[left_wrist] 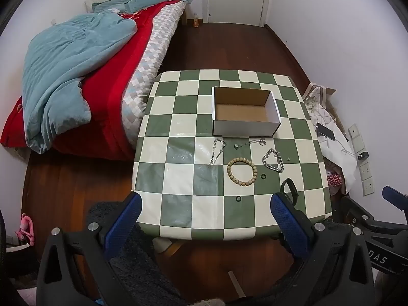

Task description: Organize jewelry

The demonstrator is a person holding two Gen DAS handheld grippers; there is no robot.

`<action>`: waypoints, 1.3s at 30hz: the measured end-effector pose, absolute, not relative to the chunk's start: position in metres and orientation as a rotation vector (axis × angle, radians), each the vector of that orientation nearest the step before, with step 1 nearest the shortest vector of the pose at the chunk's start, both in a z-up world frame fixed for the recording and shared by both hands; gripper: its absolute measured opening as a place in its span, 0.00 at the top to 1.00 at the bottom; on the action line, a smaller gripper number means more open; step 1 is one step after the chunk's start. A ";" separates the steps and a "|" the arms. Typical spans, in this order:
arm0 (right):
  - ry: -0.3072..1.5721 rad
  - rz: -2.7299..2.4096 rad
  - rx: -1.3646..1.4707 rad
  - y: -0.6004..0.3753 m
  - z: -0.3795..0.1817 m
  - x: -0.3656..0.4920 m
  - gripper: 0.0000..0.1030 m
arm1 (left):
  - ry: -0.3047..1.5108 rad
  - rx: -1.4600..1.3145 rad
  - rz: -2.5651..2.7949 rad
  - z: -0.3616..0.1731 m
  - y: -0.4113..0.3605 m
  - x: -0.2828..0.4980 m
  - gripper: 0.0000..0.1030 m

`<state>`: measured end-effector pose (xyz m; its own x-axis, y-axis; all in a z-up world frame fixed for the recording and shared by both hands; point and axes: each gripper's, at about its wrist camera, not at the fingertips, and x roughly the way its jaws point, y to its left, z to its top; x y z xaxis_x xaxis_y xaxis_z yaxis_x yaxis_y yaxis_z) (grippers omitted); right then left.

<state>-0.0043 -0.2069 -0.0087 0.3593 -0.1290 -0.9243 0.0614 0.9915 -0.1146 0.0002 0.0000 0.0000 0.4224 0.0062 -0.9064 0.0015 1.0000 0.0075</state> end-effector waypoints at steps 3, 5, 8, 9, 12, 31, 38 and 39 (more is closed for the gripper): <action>1.193 -0.127 -0.066 -0.206 -0.008 -0.004 0.00 | 1.134 0.006 0.003 -0.001 0.000 0.001 0.00; 1.191 -0.126 -0.062 -0.206 -0.007 -0.004 0.00 | 1.134 0.008 0.003 -0.001 0.000 0.001 0.00; 1.191 -0.130 -0.071 -0.205 -0.008 -0.004 0.00 | 1.132 0.011 0.005 0.001 0.001 -0.001 0.00; 1.189 -0.131 -0.069 -0.206 -0.008 -0.004 0.00 | 1.132 0.011 0.005 0.001 0.001 0.000 0.00; 1.183 -0.133 -0.065 -0.207 -0.008 -0.003 0.00 | 1.131 0.010 0.006 0.003 0.004 0.001 0.00; 1.167 -0.113 -0.055 -0.207 0.007 -0.010 0.00 | 1.118 0.024 -0.007 0.013 -0.003 -0.010 0.00; 1.166 -0.112 -0.056 -0.207 0.009 -0.010 0.00 | 1.114 0.024 -0.007 0.017 -0.007 -0.012 0.00; 1.166 -0.112 -0.055 -0.207 0.009 -0.010 0.00 | 1.113 0.024 -0.008 0.018 -0.006 -0.012 0.00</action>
